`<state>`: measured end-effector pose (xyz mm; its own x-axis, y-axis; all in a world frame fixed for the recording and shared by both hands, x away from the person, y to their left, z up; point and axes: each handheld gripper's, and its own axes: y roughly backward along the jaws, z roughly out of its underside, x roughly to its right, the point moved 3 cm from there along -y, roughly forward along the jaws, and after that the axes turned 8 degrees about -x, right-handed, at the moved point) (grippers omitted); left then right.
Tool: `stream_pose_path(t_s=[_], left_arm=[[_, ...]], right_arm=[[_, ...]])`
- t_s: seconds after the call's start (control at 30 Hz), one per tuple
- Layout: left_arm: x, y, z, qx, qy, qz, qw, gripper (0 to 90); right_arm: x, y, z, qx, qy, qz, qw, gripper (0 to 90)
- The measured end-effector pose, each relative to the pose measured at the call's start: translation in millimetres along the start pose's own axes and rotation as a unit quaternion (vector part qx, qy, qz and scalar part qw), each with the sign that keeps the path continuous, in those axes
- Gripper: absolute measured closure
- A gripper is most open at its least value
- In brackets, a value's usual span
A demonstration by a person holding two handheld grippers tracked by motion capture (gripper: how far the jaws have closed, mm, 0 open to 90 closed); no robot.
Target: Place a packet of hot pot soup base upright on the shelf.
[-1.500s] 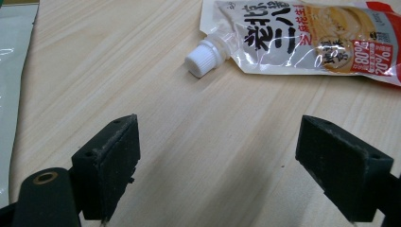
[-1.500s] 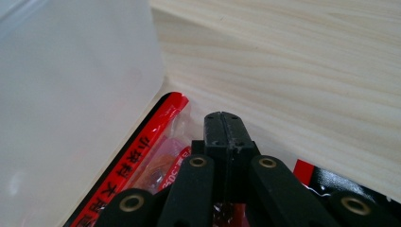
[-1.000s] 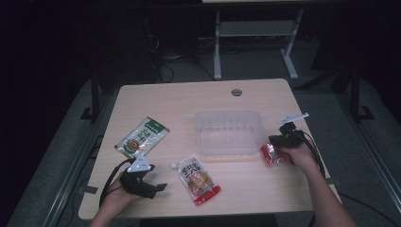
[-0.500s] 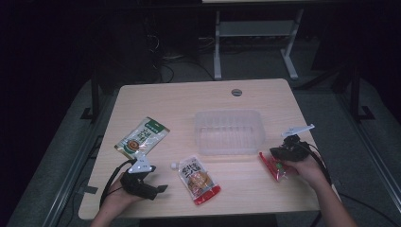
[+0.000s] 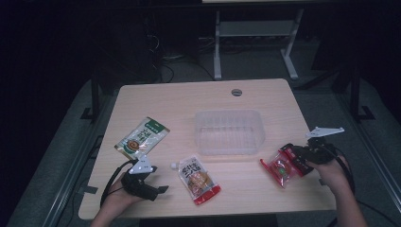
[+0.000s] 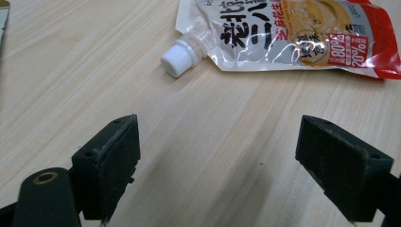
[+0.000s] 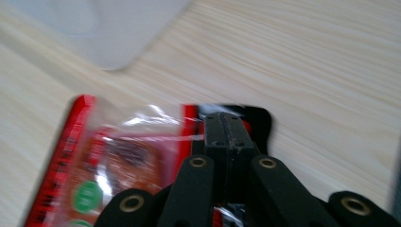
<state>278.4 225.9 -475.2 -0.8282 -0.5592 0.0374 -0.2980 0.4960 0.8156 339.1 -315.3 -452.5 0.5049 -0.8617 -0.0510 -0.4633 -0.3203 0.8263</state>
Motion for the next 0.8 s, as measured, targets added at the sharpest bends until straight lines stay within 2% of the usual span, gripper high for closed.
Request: stream_pose_path(t_s=[0.1,0.17,0.3,0.57,0.8], left_arm=[[1.1,0.0,-1.1,-0.002,0.000,0.002,1.0000,14.2],[1.1,-0.7,-1.9,0.001,-0.002,0.002,1.0000,14.2],[0.2,-1.6,-2.9,-0.004,-0.004,0.003,1.0000,14.2],[0.2,-2.1,-2.0,-0.005,-0.002,0.003,1.0000,14.1],[0.8,-2.8,-2.2,-0.009,-0.003,0.003,0.9999,14.2]], right_arm=[[12.1,-1.5,8.3,-0.011,-0.013,0.004,0.9998,89.8],[15.3,-5.4,13.3,-0.026,-0.024,-0.004,0.9994,89.8],[18.9,-14.2,18.5,-0.045,-0.025,-0.006,0.9986,89.7],[25.5,-17.7,21.3,-0.047,-0.032,0.001,0.9984,89.7],[27.4,-22.0,22.8,-0.052,-0.036,-0.008,0.9980,89.8]])
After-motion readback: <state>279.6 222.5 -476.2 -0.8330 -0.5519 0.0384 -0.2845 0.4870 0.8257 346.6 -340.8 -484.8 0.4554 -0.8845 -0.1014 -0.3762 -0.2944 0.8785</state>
